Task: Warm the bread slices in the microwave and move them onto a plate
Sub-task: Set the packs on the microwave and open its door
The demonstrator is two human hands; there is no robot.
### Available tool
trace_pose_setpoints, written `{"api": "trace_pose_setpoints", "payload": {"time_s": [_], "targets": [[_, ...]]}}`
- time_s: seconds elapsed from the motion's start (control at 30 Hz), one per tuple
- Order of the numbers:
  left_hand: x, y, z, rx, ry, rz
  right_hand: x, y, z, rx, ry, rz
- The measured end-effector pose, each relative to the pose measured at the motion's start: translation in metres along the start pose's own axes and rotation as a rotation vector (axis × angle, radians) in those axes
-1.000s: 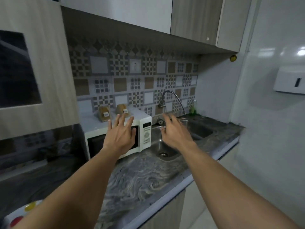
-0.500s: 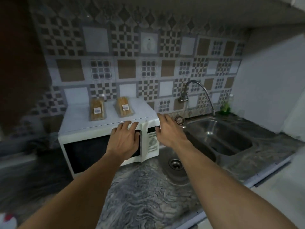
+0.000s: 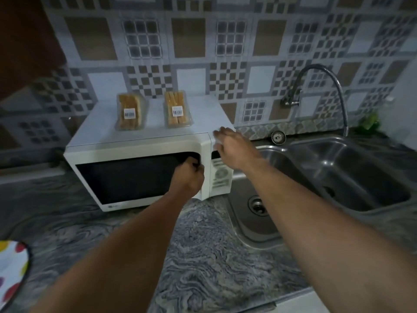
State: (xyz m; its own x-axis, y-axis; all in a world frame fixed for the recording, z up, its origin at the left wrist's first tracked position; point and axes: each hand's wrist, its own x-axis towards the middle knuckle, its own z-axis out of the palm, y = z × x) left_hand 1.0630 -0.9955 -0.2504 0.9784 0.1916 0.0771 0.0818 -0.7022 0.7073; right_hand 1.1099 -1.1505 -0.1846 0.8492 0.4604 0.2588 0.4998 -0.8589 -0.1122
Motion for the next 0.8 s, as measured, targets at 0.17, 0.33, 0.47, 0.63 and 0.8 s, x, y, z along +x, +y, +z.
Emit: {"api": "trace_pose_setpoints", "payload": {"time_s": [0.17, 0.33, 0.47, 0.63, 0.8], "targets": [[0.007, 0.001, 0.018, -0.086, 0.069, -0.041, 0.006, 0.009, 0.005, -0.027, 0.045, -0.040], [0.008, 0.002, 0.028, -0.071, 0.104, -0.024, 0.009, 0.018, 0.011, 0.074, 0.074, -0.042], [0.010, 0.004, 0.033, -0.115, 0.157, -0.077, 0.012, 0.026, 0.011, 0.028, 0.059, -0.093], [0.005, 0.009, 0.043, -0.175, 0.210, -0.163, 0.016, 0.030, 0.013, -0.001, 0.035, -0.117], [0.002, 0.008, 0.047, -0.139, 0.212, -0.187, 0.015, 0.029, 0.019, 0.013, 0.047, -0.093]]}}
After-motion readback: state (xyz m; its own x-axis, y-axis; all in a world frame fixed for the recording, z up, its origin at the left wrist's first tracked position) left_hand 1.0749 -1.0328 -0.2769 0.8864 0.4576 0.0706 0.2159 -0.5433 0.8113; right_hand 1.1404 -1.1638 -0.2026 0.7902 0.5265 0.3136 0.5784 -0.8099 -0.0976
